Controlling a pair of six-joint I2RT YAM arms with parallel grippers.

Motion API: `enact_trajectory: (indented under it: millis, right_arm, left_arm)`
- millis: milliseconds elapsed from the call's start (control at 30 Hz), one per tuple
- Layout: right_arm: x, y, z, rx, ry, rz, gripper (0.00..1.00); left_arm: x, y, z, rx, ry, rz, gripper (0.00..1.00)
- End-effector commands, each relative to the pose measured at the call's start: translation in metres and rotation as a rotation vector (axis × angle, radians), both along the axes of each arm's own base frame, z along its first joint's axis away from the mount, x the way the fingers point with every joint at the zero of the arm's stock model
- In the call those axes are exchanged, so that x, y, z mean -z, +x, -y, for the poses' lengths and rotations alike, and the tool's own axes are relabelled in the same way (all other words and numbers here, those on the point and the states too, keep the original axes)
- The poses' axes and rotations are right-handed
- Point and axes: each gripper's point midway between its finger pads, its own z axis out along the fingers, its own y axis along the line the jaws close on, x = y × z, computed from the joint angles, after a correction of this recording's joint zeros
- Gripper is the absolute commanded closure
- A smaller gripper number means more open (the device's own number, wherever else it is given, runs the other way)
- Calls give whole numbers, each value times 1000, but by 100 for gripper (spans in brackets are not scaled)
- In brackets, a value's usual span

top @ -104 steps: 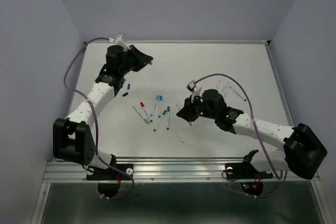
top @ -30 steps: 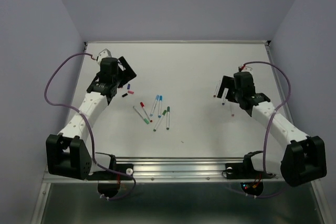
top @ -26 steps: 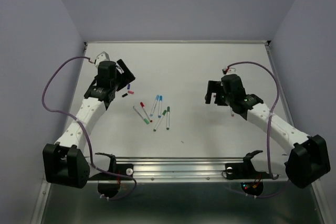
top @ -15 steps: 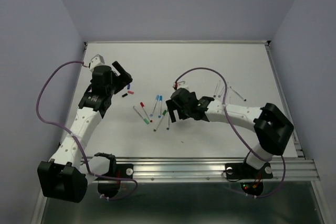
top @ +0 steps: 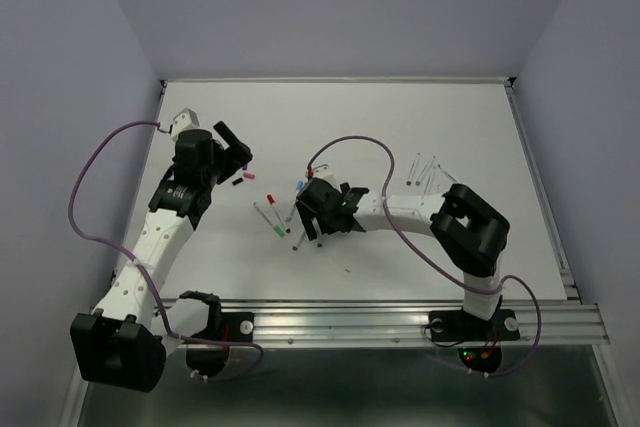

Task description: Open the pen caps

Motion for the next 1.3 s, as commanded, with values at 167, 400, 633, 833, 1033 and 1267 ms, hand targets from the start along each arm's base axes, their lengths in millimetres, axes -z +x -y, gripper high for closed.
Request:
enact_trajectory:
  millis: [167,400,633,833,1033,1267]
  right_arm:
    - [16,3,-2,44,-16,-16,34]
    - [30,-11,10,86,-12,-67,72]
    - [15,-11,30,142,-9,-7,97]
    - [-30,10,39,150,136,91,99]
    - [-127,12,15,-22,478,258,99]
    - [-182,12,3,-141,594,345,99]
  left_arm:
    - [-7,1,3,9,-11,36,1]
    - [-11,1,1,3,-11,46,1]
    - [-15,1,19,100,-43,68,1]
    - [-27,-5,82,421,-165,140,1]
    - [-32,-7,126,566,-264,149,1]
    - [-59,-13,170,689,-345,207,1]
